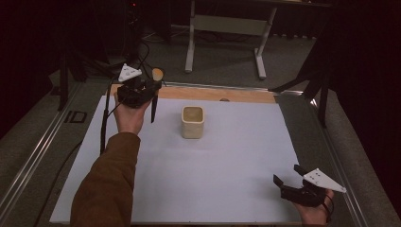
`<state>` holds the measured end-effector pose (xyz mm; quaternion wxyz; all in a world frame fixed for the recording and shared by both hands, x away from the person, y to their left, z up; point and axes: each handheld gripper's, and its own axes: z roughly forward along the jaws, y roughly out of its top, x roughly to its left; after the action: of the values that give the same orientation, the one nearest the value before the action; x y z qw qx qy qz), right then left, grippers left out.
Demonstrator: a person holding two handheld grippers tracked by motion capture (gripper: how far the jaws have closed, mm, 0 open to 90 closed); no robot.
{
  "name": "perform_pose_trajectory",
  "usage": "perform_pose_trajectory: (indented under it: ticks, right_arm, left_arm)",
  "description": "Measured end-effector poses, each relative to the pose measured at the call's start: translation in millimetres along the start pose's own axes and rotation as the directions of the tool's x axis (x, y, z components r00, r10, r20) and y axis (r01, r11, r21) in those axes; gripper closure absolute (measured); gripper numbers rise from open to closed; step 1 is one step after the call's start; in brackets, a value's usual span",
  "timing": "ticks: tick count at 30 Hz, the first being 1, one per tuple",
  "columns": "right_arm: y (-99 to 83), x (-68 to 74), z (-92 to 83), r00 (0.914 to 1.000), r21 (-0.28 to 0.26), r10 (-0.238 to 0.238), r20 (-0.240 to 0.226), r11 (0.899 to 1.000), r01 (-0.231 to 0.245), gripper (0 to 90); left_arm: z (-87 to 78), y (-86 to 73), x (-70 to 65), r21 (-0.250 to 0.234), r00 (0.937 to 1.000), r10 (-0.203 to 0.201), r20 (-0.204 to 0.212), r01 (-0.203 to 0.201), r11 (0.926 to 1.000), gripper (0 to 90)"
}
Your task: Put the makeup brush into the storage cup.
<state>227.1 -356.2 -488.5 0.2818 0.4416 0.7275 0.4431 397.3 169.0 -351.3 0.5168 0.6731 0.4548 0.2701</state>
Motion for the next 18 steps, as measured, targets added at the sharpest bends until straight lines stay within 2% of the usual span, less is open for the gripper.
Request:
perform_pose_trajectory:
  ticks: [18]
  right_arm:
    - [-0.1, -0.1, -0.2, 1.0000, -0.001, 0.002, -0.002, 1.000, -0.002, 9.7]
  left_arm:
    - [6.7, 0.2, -7.4, -0.021, 0.9998, 0.001, 0.019, 0.000, 0.9998, 69.8]
